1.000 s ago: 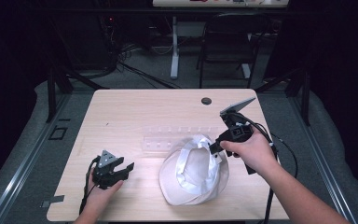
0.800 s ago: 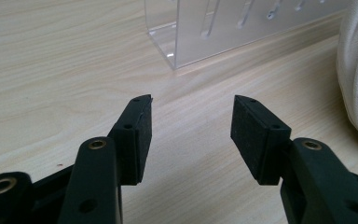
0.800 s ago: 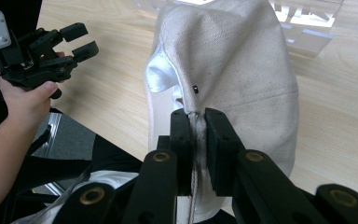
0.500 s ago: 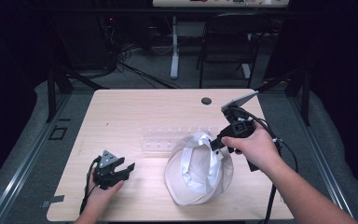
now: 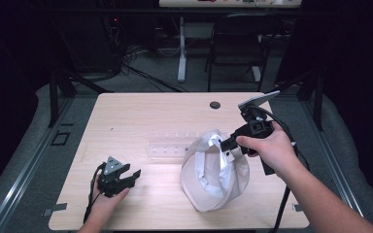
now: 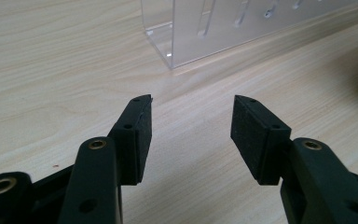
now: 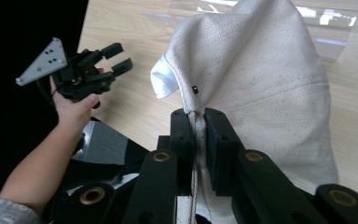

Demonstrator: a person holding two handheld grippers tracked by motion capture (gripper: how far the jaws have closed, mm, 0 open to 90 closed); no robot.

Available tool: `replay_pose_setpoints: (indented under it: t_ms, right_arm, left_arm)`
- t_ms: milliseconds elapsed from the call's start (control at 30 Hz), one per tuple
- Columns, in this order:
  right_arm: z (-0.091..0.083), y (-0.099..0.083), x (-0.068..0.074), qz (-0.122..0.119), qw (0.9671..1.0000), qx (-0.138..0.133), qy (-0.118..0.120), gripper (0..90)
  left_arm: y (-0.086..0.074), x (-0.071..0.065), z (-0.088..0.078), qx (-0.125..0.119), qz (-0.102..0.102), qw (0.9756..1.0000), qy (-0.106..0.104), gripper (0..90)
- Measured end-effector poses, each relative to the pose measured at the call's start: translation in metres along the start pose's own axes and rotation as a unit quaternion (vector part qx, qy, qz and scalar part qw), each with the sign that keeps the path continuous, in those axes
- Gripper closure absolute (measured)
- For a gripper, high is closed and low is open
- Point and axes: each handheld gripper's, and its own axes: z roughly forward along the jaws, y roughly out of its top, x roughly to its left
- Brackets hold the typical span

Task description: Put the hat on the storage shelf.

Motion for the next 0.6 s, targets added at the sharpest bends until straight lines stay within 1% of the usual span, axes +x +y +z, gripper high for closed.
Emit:
replay_pose_setpoints:
  t_ms: [33,133,200,233,267,333,367,467,500,533,600]
  right_arm:
    - [0.0,0.0,0.0,0.0,1.0,0.0,0.0,82.6]
    - [-0.005,0.0,-0.001,0.005,0.9998,-0.01,0.015,82.6]
    - [-0.006,0.0,0.0,0.006,0.9998,-0.014,0.015,82.6]
    - [-0.007,0.0,-0.001,0.005,0.9997,-0.014,0.019,82.6]
    - [-0.008,0.0,-0.001,0.009,0.9996,-0.018,0.02,82.6]
    - [-0.011,0.001,-0.002,0.014,0.999,-0.027,0.031,82.6]
    - [-0.011,0.001,-0.002,0.014,0.999,-0.027,0.031,82.6]
    - [-0.015,0.003,-0.006,0.013,0.9979,-0.034,0.053,82.6]
    - [-0.017,0.005,-0.008,0.022,0.9964,-0.044,0.07,82.6]
    - [-0.017,0.005,-0.008,0.022,0.9964,-0.044,0.07,82.6]
    - [-0.019,0.007,-0.01,0.023,0.995,-0.05,0.083,82.5]
  left_arm:
    - [0.0,0.0,0.0,0.0,0.0,1.0,0.0,48.7]
    - [0.0,-0.001,0.0,0.0,-0.001,1.0,0.001,48.8]
    - [0.0,-0.001,0.0,0.0,0.0,1.0,0.001,48.8]
    - [0.0,-0.001,0.0,-0.001,-0.001,1.0,0.002,48.7]
    - [0.0,-0.001,0.0,-0.002,-0.001,1.0,0.001,48.6]
    - [0.0,-0.002,0.0,-0.004,0.001,1.0,0.0,48.3]
    - [0.0,-0.001,0.0,-0.003,0.004,1.0,-0.001,48.3]
    - [0.001,-0.001,-0.001,-0.006,0.005,1.0,-0.003,47.7]
    - [0.001,-0.001,-0.001,-0.007,0.004,1.0,-0.004,47.7]
    - [0.001,-0.001,-0.001,-0.007,0.004,1.0,-0.004,47.6]
    - [0.001,-0.002,-0.001,-0.008,0.004,1.0,-0.005,47.7]
